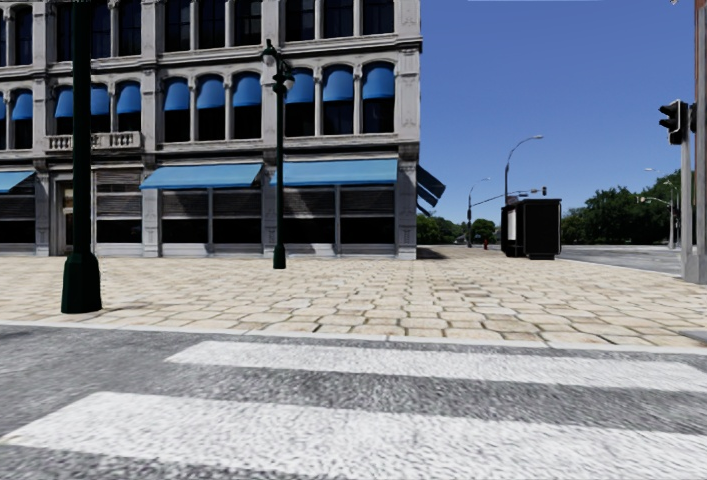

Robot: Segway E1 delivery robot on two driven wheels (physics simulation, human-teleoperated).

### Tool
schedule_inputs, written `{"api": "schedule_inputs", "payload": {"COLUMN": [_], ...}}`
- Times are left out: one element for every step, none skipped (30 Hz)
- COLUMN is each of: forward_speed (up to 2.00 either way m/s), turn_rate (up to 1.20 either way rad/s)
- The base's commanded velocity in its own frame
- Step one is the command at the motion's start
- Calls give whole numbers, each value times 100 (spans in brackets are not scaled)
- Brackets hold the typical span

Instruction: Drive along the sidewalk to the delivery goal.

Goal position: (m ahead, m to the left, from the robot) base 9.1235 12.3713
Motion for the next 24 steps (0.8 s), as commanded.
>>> {"api": "schedule_inputs", "payload": {"forward_speed": [200,200,200,200,200,200,200,200,200,198,198,194,188,184,184,183,183,182,182,182,179,167,167,157], "turn_rate": [0,0,0,0,0,0,0,0,0,0,0,0,0,0,0,0,0,0,0,0,1,3,3,5]}}
